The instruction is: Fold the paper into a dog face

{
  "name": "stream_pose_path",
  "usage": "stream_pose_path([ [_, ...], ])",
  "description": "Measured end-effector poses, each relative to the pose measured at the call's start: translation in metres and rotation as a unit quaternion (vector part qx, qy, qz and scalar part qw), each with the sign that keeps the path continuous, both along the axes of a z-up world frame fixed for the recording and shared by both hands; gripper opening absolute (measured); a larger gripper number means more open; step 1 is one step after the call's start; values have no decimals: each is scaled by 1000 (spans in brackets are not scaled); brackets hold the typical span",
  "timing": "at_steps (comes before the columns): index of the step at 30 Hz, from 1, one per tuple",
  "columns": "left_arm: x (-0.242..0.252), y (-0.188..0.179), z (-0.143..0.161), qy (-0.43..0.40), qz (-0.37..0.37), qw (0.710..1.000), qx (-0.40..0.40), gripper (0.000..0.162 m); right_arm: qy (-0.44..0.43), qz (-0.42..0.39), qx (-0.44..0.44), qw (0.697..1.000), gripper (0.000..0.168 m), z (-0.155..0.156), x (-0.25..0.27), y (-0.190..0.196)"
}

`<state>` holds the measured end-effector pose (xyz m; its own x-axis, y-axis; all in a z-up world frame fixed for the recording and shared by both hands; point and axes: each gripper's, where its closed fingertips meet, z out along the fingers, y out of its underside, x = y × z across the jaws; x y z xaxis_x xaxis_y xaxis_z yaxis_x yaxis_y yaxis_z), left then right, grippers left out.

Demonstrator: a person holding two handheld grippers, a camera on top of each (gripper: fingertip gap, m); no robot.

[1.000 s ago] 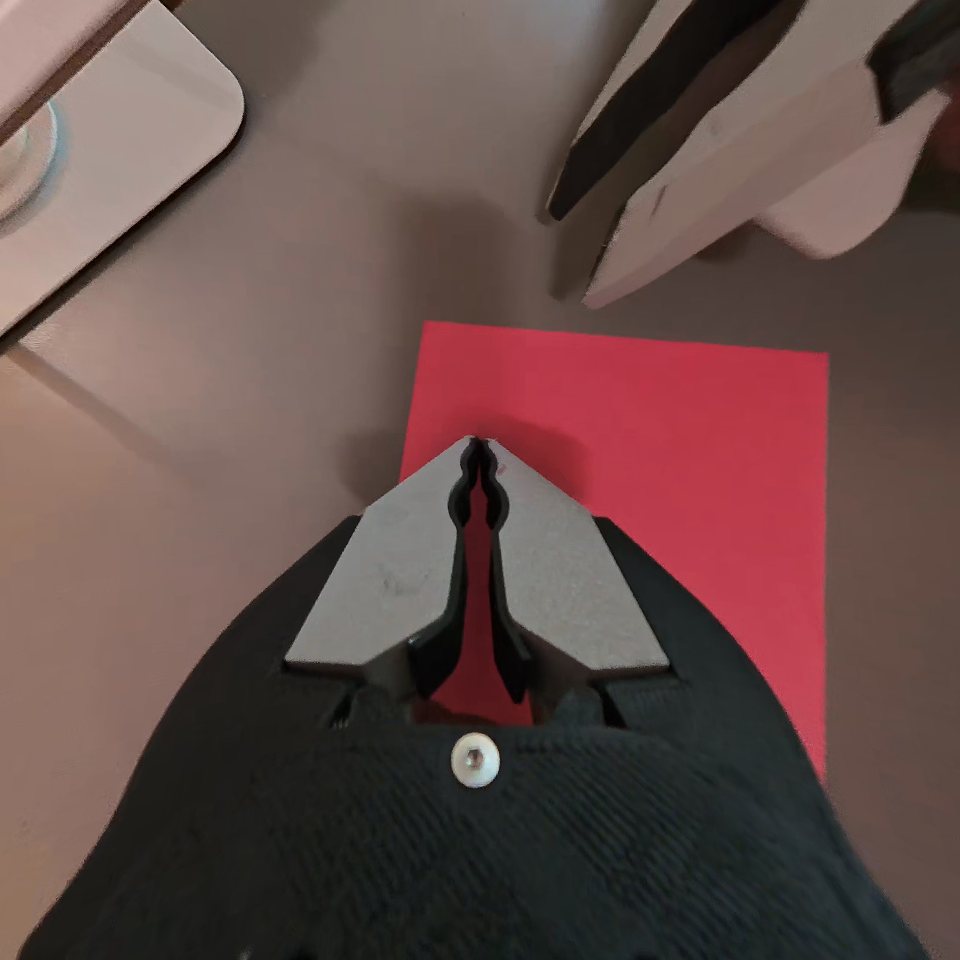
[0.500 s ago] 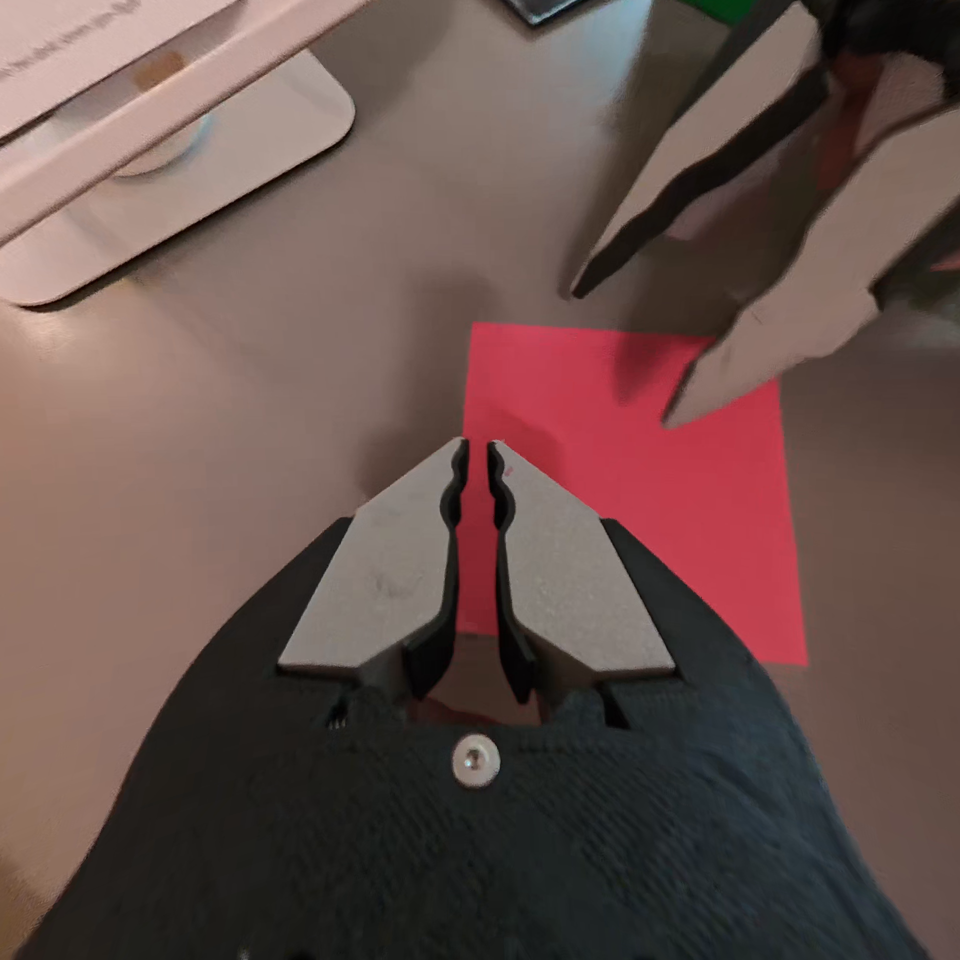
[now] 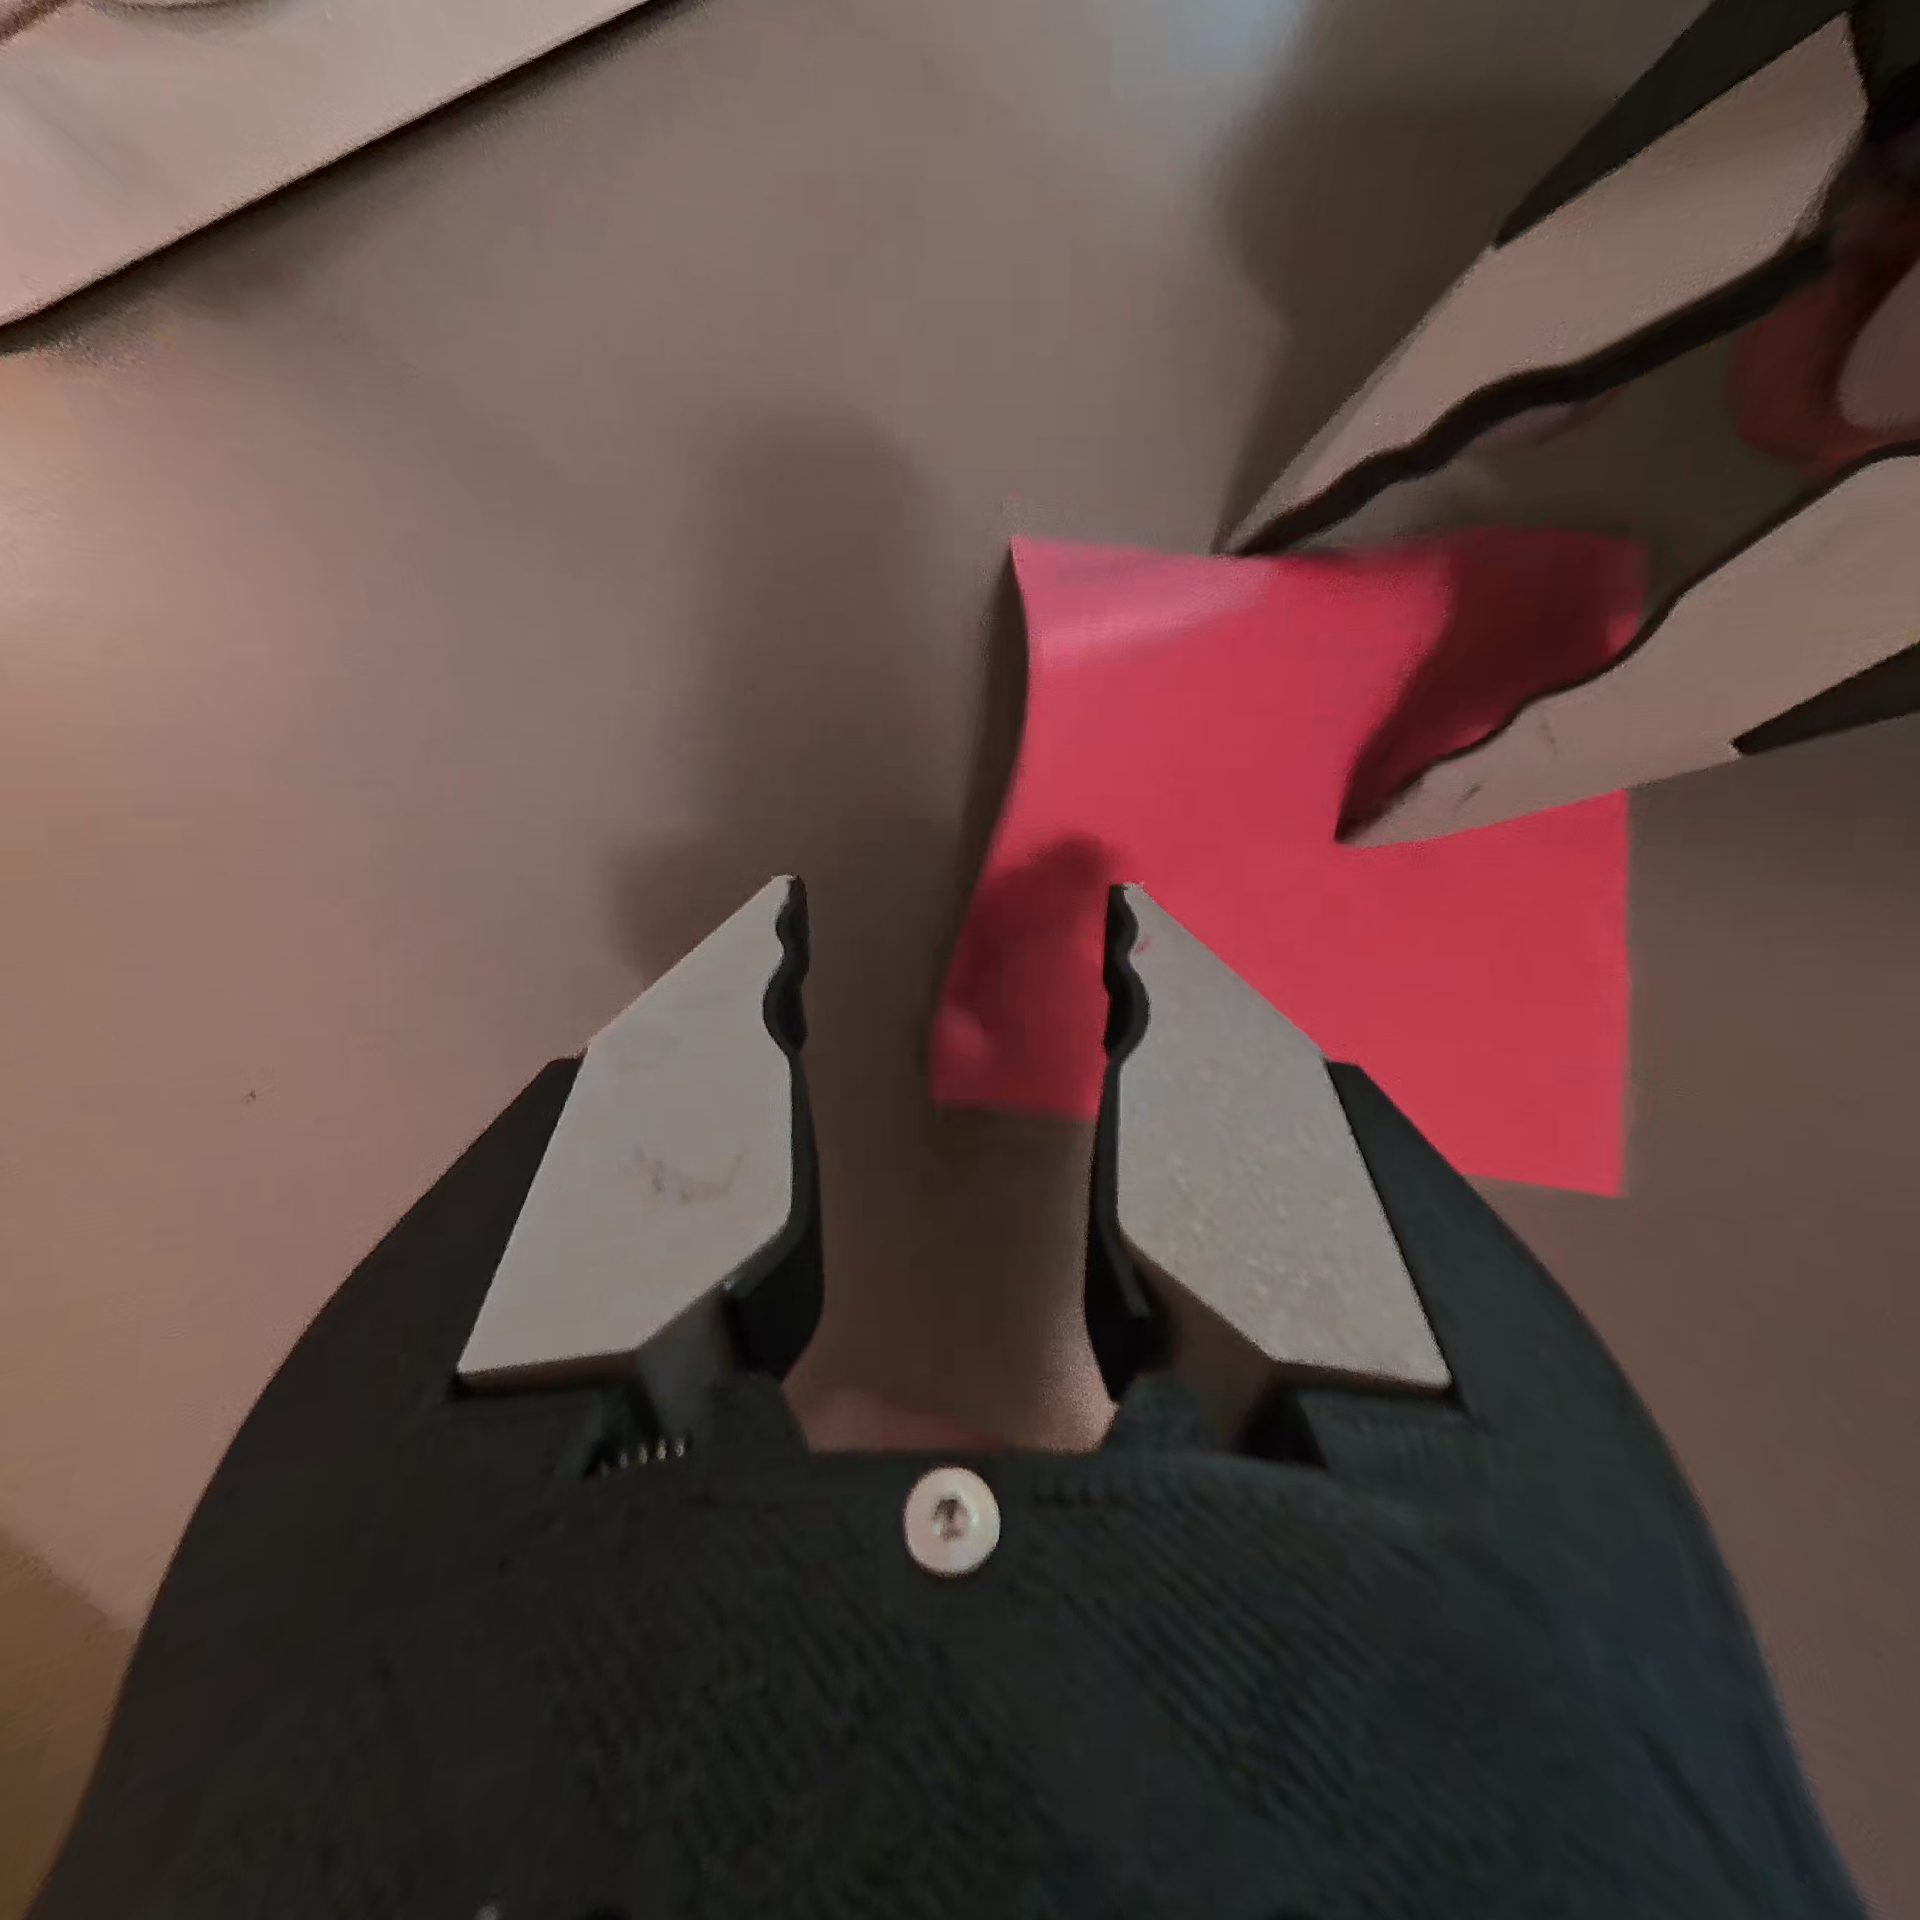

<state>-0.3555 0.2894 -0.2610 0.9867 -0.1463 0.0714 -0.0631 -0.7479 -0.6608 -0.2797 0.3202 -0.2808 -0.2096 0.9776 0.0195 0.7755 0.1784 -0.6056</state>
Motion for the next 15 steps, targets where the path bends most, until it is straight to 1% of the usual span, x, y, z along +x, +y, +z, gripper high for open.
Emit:
stream_pose_path([
  [1, -1, -2, -1, -9, -4, 1000, -3, 55, 8, 10, 0, 1000, 53, 1, -1, -4],
  [3, 2, -9, -6, -34, -20, 999, -19, 57, 21, 27, 2, 999, 35, 1, -3, -11],
  [5, 1, -12, -11, -33, -26, 999, -27, 58, 24, 29, 3, 999, 30, 2, -4, -12],
  [8, 8, -9, -4, -46, -52, 998, 3, 58, 36, 34, 4, 999, 32, 2, -7, -12],
  [11, 13, 0, 14, -95, -64, 992, 48, 57, 35, 44, 9, 998, 40, 2, -7, -12],
  [13, 11, 8, 22, -127, -60, 988, 64, 57, 35, 49, 9, 998, 40, 3, -7, -12],
  [15, 14, 14, 23, -158, -68, 983, 65, 56, 36, 52, 12, 998, 40, 3, -7, -13],
])
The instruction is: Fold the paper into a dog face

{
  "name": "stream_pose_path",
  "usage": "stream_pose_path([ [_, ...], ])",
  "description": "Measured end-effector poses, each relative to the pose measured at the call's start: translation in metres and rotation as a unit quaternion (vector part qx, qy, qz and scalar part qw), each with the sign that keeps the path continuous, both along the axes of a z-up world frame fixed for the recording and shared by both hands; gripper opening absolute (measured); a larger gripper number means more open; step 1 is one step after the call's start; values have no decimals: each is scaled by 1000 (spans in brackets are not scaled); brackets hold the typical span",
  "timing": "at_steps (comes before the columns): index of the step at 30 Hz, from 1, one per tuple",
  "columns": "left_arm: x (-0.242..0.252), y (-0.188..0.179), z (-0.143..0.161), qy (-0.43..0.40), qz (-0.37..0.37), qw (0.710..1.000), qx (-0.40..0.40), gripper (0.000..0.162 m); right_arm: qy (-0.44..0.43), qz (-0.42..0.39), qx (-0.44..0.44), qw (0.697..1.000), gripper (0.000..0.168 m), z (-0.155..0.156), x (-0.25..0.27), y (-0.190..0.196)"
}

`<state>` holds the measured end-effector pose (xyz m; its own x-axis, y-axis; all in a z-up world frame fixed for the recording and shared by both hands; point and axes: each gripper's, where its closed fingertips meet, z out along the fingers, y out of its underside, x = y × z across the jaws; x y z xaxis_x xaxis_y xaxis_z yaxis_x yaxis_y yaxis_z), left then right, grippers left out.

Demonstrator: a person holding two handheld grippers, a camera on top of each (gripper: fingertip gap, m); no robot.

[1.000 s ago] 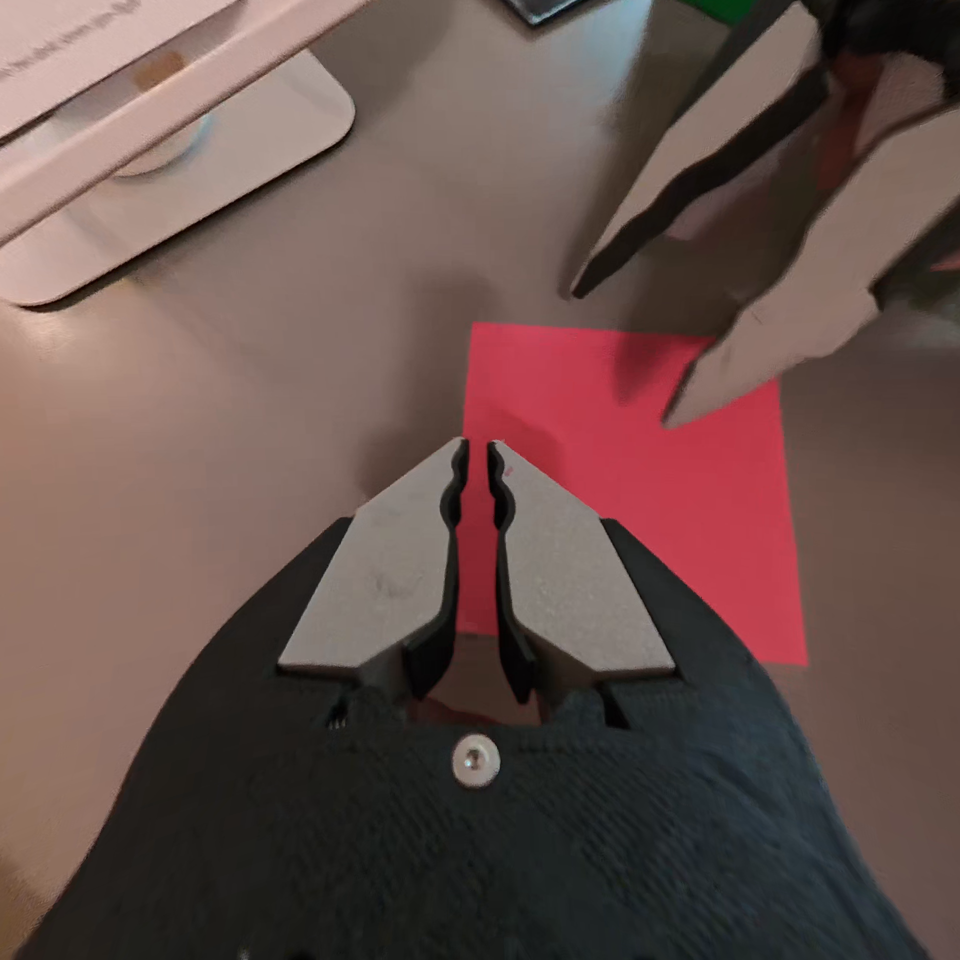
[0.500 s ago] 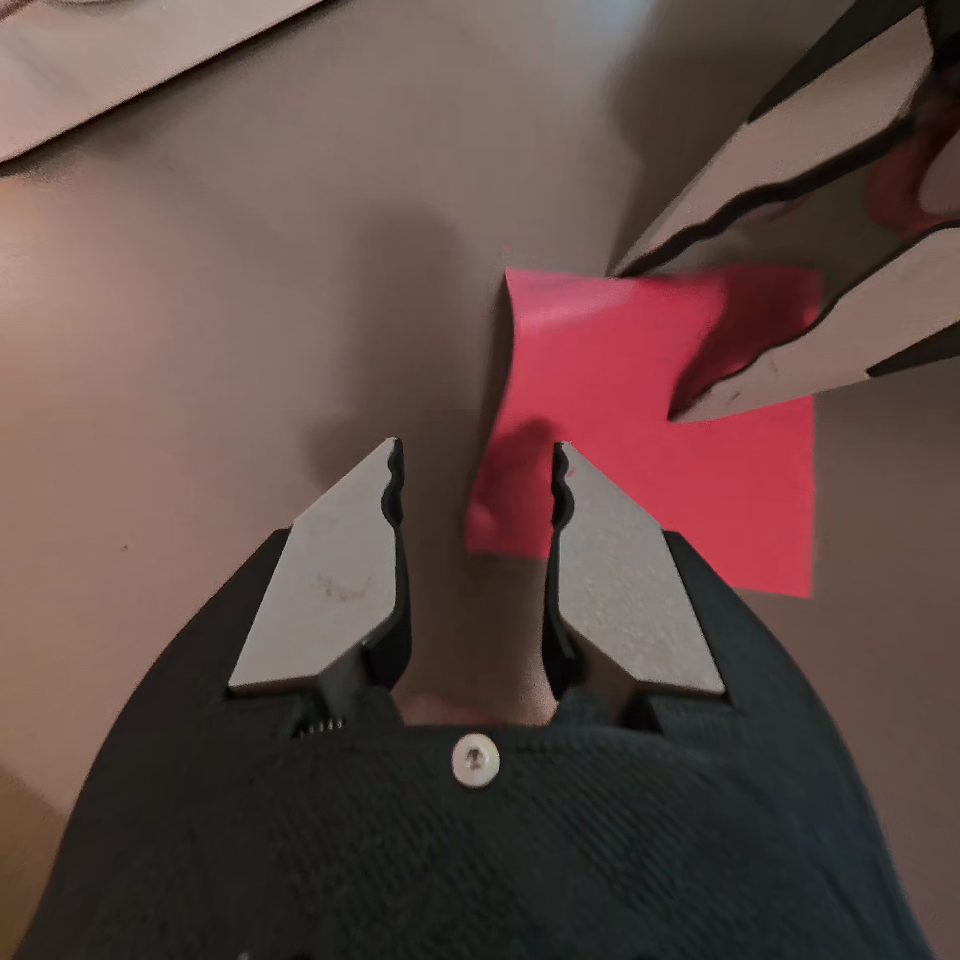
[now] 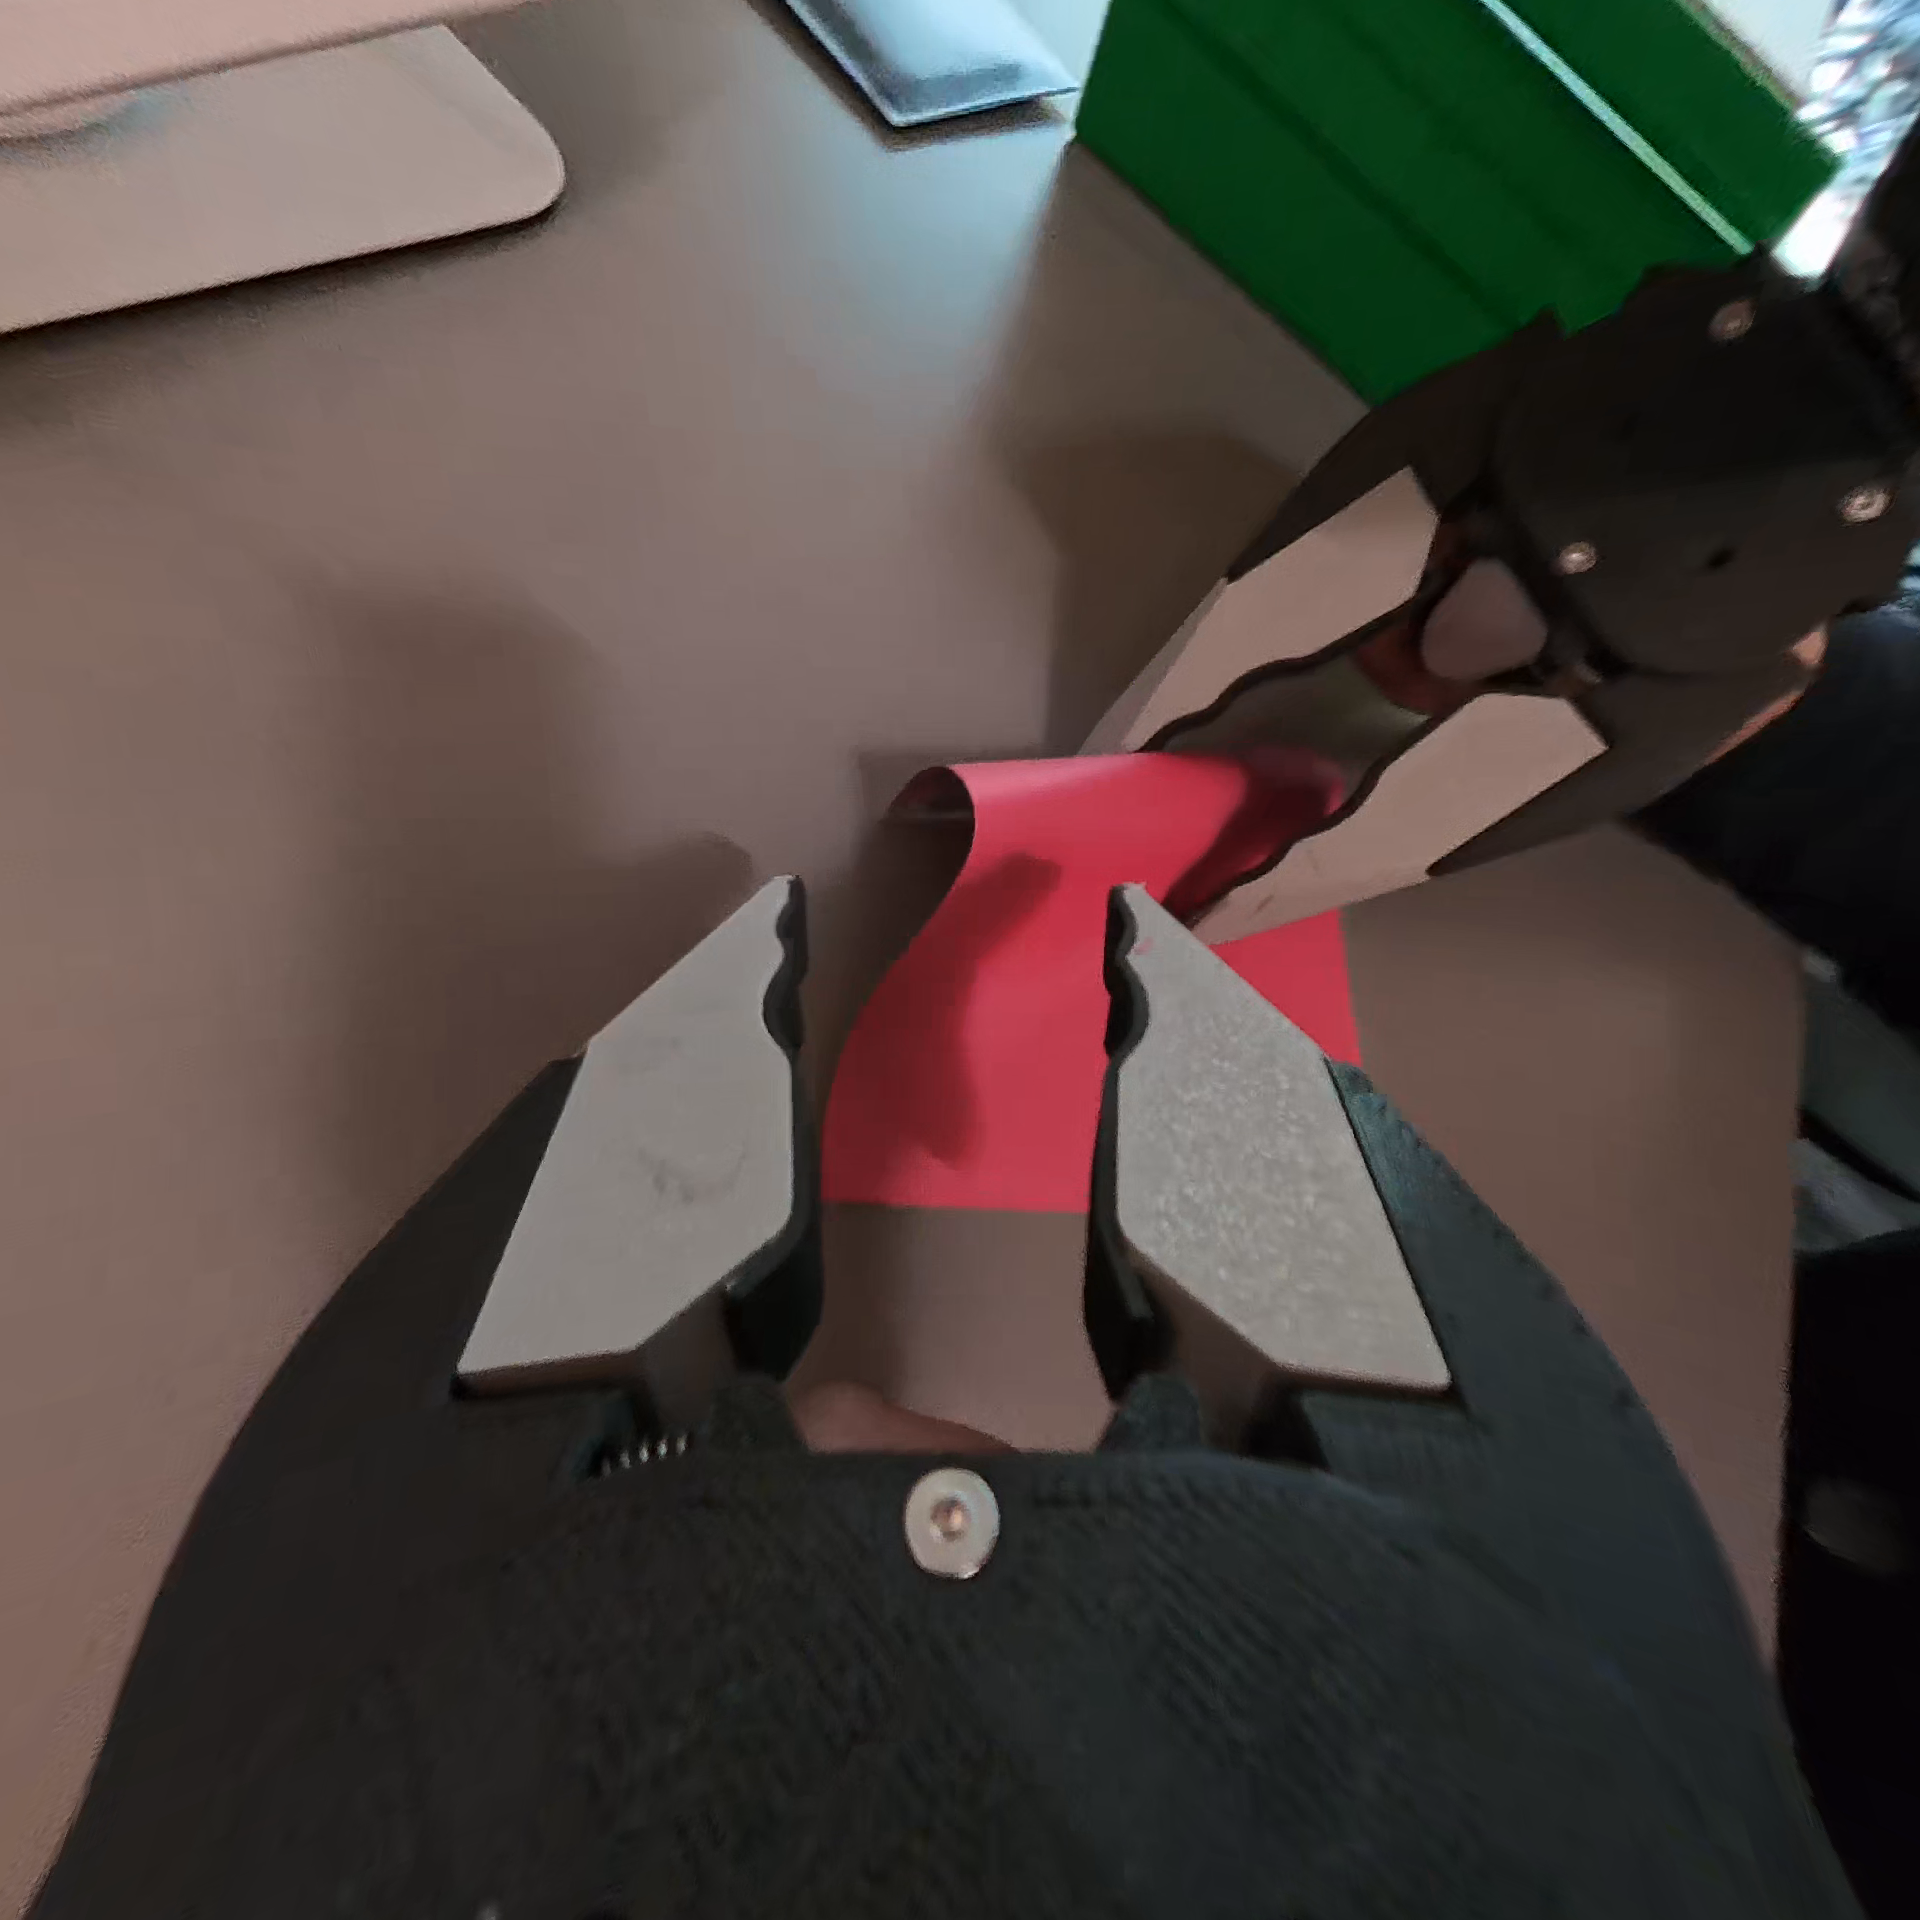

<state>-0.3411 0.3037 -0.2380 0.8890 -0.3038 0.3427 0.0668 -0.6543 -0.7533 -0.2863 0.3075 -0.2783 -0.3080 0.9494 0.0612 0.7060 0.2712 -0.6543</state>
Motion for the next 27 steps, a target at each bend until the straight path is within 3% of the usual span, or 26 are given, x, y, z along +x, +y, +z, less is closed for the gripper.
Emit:
stream_pose_path([
  [4, 11, 7, -12, -16, -22, 999, -19, 44, 2, 4, 0, 1000, 40, 0, 0, 0],
  [6, 18, 8, -10, -23, -37, 999, -5, 15, 3, 5, 3, 1000, 42, 0, 1, 1],
  [8, 22, 8, -2, -23, -47, 998, 30, 0, 2, -1, 5, 1000, 47, 2, 2, 7],
  [14, 39, -18, 15, 36, -128, 983, 125, 0, 44, -24, -142, 989, 59, 36, 12, 27],
  [19, 49, -33, 14, 83, -165, 969, 161, 0, 68, 15, -321, 945, 62, 61, 19, 18],
  [27, 46, -31, 10, 95, -155, 970, 159, 0, 101, 63, -319, 940, 41, 72, 14, -3],
])
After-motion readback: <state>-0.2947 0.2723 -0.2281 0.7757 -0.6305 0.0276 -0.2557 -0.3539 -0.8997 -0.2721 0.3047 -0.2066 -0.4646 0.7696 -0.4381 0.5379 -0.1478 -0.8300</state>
